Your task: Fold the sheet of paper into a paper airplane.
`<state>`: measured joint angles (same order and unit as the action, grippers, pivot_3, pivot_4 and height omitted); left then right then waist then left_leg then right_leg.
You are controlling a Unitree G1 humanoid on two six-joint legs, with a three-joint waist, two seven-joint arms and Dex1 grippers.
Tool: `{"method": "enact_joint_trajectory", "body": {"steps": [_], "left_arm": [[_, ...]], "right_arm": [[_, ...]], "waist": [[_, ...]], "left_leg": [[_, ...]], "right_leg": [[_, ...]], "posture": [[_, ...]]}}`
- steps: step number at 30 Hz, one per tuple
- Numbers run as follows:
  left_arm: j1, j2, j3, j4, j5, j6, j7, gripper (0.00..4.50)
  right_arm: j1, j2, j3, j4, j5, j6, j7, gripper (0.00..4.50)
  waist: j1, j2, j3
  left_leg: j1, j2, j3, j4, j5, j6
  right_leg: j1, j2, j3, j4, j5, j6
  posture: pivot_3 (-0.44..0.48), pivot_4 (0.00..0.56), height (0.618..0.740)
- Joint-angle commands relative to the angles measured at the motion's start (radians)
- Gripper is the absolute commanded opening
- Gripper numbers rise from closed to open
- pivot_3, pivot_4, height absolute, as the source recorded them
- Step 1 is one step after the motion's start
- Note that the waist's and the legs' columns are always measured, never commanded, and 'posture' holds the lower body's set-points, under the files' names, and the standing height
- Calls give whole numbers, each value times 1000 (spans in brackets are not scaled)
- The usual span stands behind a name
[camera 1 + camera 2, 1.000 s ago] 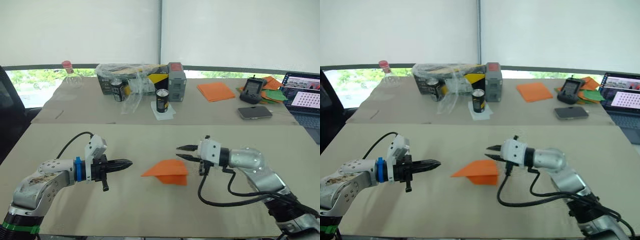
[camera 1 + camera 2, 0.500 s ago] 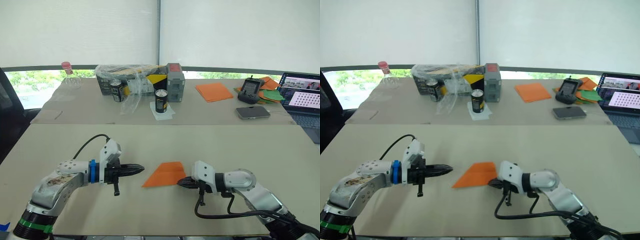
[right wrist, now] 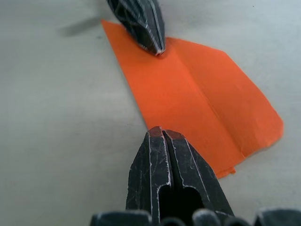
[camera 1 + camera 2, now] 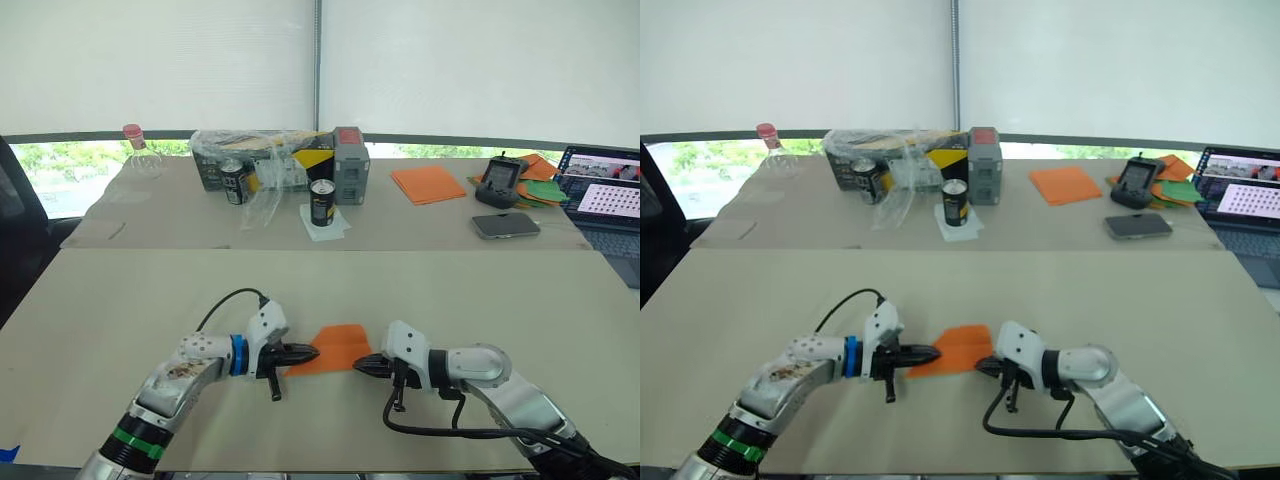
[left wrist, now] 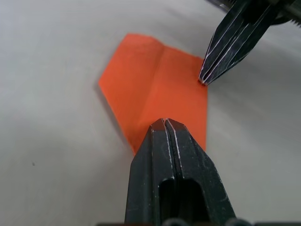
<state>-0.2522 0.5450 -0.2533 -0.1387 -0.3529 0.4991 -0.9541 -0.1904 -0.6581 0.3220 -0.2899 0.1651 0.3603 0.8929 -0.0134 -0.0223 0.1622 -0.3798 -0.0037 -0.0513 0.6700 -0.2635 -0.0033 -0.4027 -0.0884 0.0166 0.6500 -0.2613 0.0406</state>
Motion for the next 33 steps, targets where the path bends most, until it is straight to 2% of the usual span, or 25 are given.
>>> {"method": "enact_joint_trajectory", "body": {"steps": [1, 4, 11, 14, 17, 20, 25, 33], "left_arm": [[22, -3, -31, -24, 26, -22, -6, 0], [39, 5, -60, -15, 81, -31, 25, 0], [54, -18, -46, -2, 106, -47, 81, 0], [64, -21, -43, 4, 114, -53, 93, 0], [80, -18, -47, -3, 117, -59, 93, 0], [88, -21, -48, -7, 117, -63, 97, 0], [96, -29, -55, -21, 113, -61, 103, 0], [119, -33, -55, -41, 96, -59, 94, 0]], "right_arm": [[15, -10, -6, 4, -8, 48, 0, 15], [-1, -7, -36, -20, 14, 73, -5, 15], [-100, 19, -164, 8, 176, 245, 16, 15], [-144, 10, -177, 58, 202, 289, 47, 852], [-213, 40, -194, 152, 236, 337, 52, 1895], [-255, 48, -154, 226, 226, 340, 93, 2956], [-308, 99, -135, 344, 235, 359, 138, 2956], [-329, 136, -113, 368, 243, 371, 196, 2956]], "waist": [[1, 0, 0], [3, 0, -1], [2, 0, -1], [4, 0, -1], [1, 0, -1], [1, 1, -1], [2, 1, -1], [0, 1, -1]], "left_leg": [[0, 0, 0, 0, 0, 0], [1, 0, 0, 0, 0, 0], [3, 0, 0, 0, 0, 0], [7, -1, 0, 0, 0, 1], [11, 0, 0, 0, -1, 1], [11, 0, 0, 0, -1, 1], [11, 0, 0, -1, -1, 2], [11, 0, -1, -1, -1, 2]], "right_leg": [[0, 0, 0, 0, 0, 0], [1, 0, 0, 0, 0, 0], [4, 0, 0, 0, 0, 0], [8, -1, -1, -1, 0, 0], [12, 0, -1, -3, 0, 0], [13, 0, -1, -2, 0, 0], [12, 0, -1, -3, 0, 0], [12, -1, -1, -3, 0, 0]], "posture": [[0, 150, 740], [0, 150, 740], [0, 150, 740], [0, 150, 740], [0, 150, 740], [0, 150, 740], [0, 150, 740], [0, 150, 740]]}}
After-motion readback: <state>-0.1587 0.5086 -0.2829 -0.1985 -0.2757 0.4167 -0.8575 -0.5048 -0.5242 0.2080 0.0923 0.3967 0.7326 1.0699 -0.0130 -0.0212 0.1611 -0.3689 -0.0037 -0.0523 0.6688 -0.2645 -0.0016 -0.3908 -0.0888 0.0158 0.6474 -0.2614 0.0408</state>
